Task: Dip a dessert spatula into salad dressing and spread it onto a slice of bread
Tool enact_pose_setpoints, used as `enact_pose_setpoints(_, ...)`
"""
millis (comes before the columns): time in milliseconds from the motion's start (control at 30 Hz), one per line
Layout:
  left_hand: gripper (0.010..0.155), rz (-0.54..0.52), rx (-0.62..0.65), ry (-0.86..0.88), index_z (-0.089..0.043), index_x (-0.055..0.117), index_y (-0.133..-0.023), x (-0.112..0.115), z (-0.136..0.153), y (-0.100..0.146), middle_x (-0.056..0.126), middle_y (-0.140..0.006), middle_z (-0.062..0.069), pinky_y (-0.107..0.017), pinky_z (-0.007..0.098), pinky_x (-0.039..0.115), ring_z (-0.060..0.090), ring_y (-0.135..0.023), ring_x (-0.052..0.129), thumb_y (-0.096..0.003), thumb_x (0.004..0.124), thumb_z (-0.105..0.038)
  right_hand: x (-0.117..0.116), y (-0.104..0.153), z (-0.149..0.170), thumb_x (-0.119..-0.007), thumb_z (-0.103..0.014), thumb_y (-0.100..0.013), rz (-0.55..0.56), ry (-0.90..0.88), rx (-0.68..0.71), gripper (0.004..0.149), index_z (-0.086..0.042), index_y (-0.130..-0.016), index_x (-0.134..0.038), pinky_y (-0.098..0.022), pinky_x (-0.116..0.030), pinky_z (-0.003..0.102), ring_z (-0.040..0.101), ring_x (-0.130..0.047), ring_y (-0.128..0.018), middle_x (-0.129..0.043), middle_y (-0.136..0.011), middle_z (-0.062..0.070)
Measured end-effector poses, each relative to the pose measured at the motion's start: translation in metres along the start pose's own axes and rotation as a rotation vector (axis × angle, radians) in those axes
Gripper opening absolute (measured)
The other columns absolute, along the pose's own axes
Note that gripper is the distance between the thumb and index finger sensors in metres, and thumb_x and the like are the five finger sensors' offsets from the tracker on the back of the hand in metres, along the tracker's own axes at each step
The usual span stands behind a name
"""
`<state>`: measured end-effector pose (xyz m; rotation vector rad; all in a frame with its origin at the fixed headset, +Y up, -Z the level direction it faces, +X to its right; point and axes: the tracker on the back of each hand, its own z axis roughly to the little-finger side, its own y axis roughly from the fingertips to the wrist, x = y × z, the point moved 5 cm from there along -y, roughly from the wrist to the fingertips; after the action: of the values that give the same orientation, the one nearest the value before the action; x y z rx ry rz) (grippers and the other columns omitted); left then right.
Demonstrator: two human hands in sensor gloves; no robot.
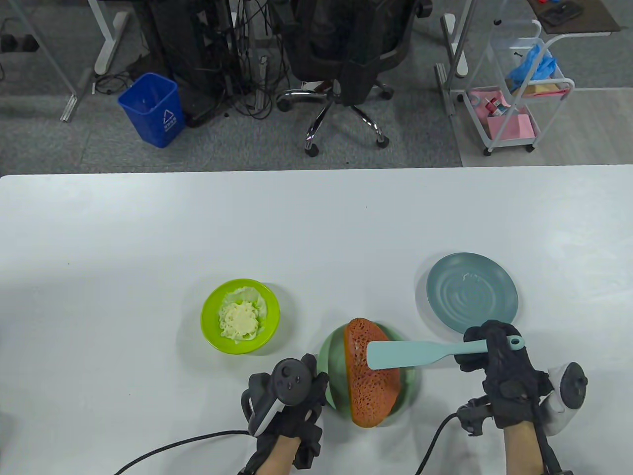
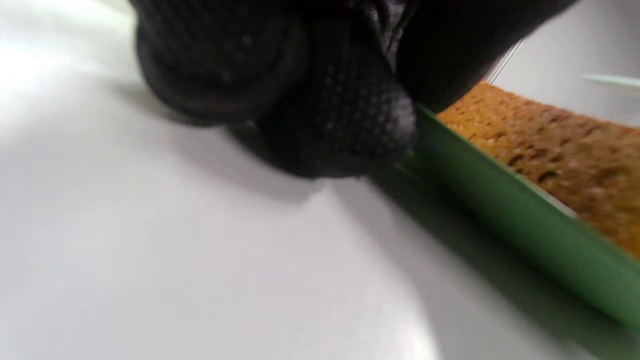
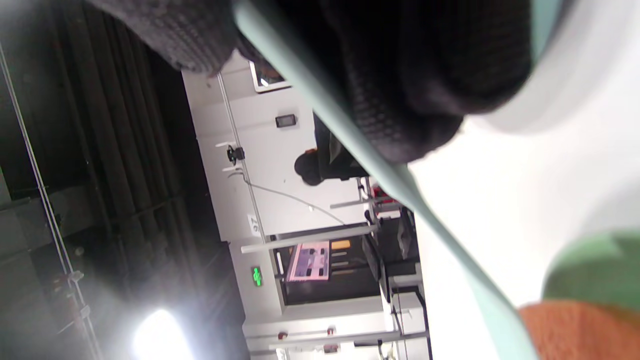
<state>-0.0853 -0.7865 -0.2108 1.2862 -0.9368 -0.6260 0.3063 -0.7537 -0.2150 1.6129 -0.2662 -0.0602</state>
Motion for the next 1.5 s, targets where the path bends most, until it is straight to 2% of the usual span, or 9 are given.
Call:
enact_pose_setpoints(233, 0.058, 0.000, -0.001, 0.000, -0.002, 0.077, -0.101, 0.000, 0.000, 0.000, 0.101, -0.062, 0.002, -0.025, 0.028, 0.097, 0.010, -0.030, 0.110, -0.0582, 0.082, -0.041, -0.025, 0.003, 0.003, -0.075, -0.044, -0.060, -0.069, 0.075, -0.006, 0.043, -0.017, -0.092, -0.066, -0.036, -0.088, 0.043, 0.042, -0.100, -0.053, -0.078, -0.084, 0.020)
enact_pose_setpoints(500, 0.057, 0.000, -0.001, 0.000, -0.002, 0.078, -0.101, 0.000, 0.000, 0.000, 0.101, -0.062, 0.002, -0.025, 0.028, 0.097, 0.010, -0.030, 0.110, -0.0583, 0.082, -0.041, -0.032, 0.006, 0.003, -0.075, -0.043, -0.060, -0.052, 0.197, -0.011, 0.043, -0.017, -0.093, -0.064, -0.039, -0.085, 0.045, 0.042, -0.098, -0.056, -0.076, -0.085, 0.020)
enact_pose_setpoints(700, 0.058, 0.000, -0.004, -0.003, -0.002, 0.077, -0.101, 0.000, 0.000, 0.000, 0.101, -0.062, 0.002, -0.025, 0.028, 0.097, 0.010, -0.030, 0.110, -0.0583, 0.082, -0.040, -0.021, 0.006, -0.006, -0.074, -0.043, -0.060, 0.002, 0.288, 0.012, 0.043, -0.017, -0.092, -0.065, -0.036, -0.084, 0.044, 0.039, -0.099, -0.051, -0.078, -0.083, 0.019)
enact_pose_setpoints(1200, 0.058, 0.000, -0.005, -0.003, -0.002, 0.077, -0.102, -0.001, 0.000, 0.000, 0.101, -0.062, 0.001, -0.025, 0.028, 0.097, 0.010, -0.030, 0.110, -0.0583, 0.082, -0.041, 0.026, 0.006, -0.019, -0.069, -0.045, -0.060, 0.161, 0.252, 0.032, 0.042, -0.018, -0.092, -0.063, -0.035, -0.082, 0.042, 0.037, -0.097, -0.050, -0.076, -0.081, 0.017)
enact_pose_setpoints(1500, 0.058, -0.001, -0.004, -0.004, -0.003, 0.077, -0.102, 0.000, 0.000, 0.000, 0.101, -0.062, 0.001, -0.025, 0.028, 0.097, 0.010, -0.030, 0.110, -0.0583, 0.082, -0.041, 0.029, 0.006, -0.017, -0.070, -0.045, -0.060, 0.171, 0.220, 0.050, 0.041, -0.018, -0.091, -0.064, -0.034, -0.083, 0.042, 0.038, -0.098, -0.048, -0.077, -0.081, 0.017)
